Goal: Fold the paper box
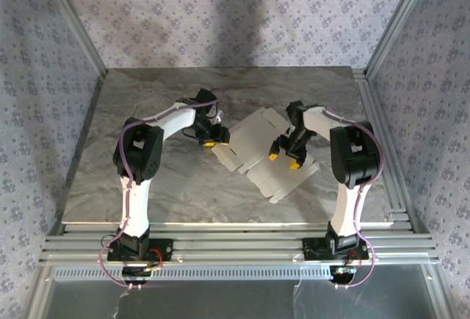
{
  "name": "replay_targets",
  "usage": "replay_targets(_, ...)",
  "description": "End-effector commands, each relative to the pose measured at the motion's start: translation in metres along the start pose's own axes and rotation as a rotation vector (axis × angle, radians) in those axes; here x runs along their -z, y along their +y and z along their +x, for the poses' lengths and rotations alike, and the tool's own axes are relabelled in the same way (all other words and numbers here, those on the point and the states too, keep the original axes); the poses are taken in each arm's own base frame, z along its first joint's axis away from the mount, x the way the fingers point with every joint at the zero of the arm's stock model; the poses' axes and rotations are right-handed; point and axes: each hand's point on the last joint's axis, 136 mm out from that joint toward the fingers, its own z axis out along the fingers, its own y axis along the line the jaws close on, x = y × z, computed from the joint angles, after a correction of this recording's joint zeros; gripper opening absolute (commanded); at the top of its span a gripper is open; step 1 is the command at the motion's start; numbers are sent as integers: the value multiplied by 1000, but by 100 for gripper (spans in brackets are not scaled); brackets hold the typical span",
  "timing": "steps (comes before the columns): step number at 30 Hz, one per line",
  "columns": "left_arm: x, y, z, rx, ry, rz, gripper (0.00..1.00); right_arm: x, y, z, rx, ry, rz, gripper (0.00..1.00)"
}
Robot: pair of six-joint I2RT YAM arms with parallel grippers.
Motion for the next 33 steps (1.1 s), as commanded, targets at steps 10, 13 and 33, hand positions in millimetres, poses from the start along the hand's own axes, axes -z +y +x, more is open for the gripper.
replay_targets(10,-10,-10,25,-3,73,42,54,-7,2,-13,16,11,-10,72)
replay_targets(13,-2,-11,20,23,53,41,39,-8,3,-15,19,14,-12,72)
replay_targets(33,33,-17,14,113,2,32,1,15,16,-25,39,-28,-53,71)
